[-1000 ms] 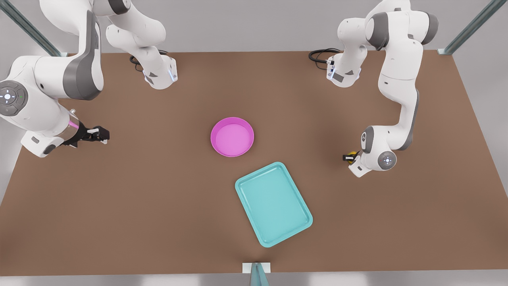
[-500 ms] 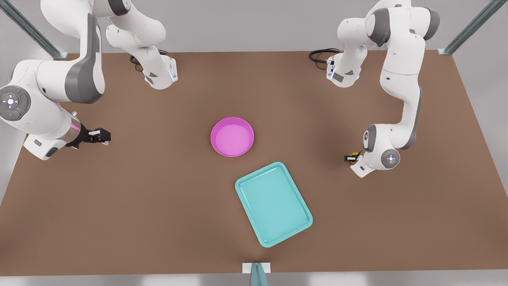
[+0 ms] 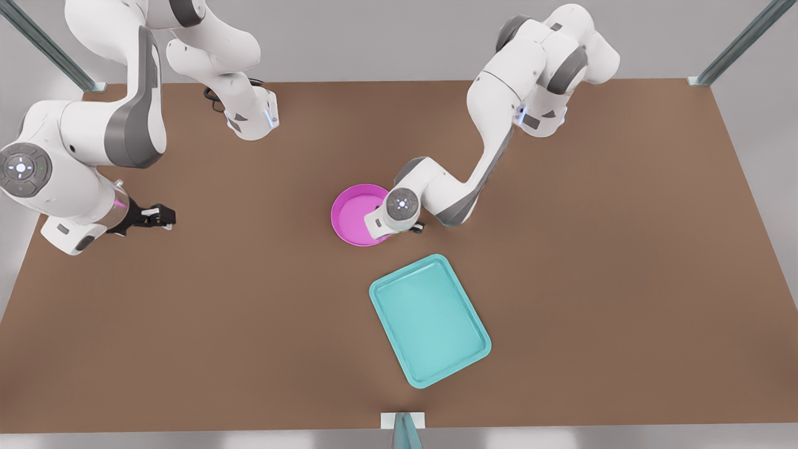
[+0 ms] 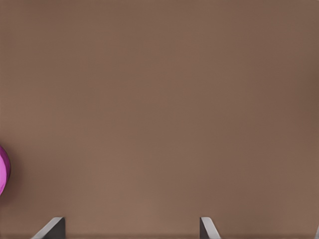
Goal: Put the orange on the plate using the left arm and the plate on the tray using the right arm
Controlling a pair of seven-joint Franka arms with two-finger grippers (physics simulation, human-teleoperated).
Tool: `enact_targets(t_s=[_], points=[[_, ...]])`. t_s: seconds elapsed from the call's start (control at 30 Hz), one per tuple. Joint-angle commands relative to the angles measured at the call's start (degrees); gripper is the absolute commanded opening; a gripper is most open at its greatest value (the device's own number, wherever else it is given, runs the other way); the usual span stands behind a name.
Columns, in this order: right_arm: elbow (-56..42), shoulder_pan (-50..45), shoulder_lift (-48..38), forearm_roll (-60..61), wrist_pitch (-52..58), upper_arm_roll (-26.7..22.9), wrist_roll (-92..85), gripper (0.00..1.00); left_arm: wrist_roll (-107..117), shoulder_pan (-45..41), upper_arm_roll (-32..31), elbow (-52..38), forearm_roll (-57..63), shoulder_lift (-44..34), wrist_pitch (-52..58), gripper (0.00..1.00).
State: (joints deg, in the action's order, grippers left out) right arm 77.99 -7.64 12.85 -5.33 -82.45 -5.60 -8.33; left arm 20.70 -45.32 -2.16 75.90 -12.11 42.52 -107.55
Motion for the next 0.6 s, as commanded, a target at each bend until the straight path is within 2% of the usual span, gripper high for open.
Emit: enact_targets(t_s=[0.0, 0.2, 0.27, 0.3, 0.33, 0.43, 0.47, 0.53, 0.57], points=[[-0.03, -0.01, 0.07, 0.06, -0.08, -0.02, -0.11, 1.0, 36.33, -1.79, -1.18, -0.4, -1.51, 0.63, 1.99, 0.66], [-0.03, 0.08, 0.59, 0.5, -0.26, -0.02, 0.15, 1.0, 39.15, -2.05, -2.41, -4.18, -3.53, 5.2, -3.98, 0.66], [0.14, 0.08, 1.03, 0.85, -0.43, -0.02, 0.24, 1.0, 39.06, -2.58, -2.5, -4.18, -3.53, 5.73, -4.6, 0.69], [0.05, -0.01, 1.03, 1.2, -0.08, 0.07, 0.33, 1.0, 39.15, -2.67, -2.5, -4.18, -3.53, 6.08, -5.04, 0.96], [0.14, -0.1, 1.38, 1.29, -0.43, 0.07, 0.24, 1.0, 39.15, -2.67, -2.5, -4.18, -3.53, 6.08, -5.65, 1.0], [0.32, -0.1, 1.74, 1.37, -0.61, 0.24, 0.24, 1.0, 38.45, -2.32, -1.62, -4.27, -2.92, 4.59, -4.51, 1.0], [0.49, -0.54, 3.66, 4.97, -0.87, 1.29, 0.24, 1.0, 37.83, 2.24, 0.05, -4.27, -3.45, 0.29, 4.17, 1.0], [0.41, -2.82, 9.03, 10.34, -8.42, 6.92, 2.78, 1.0, 21.23, 18.06, 0.57, -4.27, -3.8, -11.05, 32.11, 1.0], [0.41, -7.21, 11.93, 11.13, -13.61, 7.62, 10.08, 1.0, 11.48, 24.22, 6.8, -6.81, -3.1, -14.57, 41.62, 1.0]])
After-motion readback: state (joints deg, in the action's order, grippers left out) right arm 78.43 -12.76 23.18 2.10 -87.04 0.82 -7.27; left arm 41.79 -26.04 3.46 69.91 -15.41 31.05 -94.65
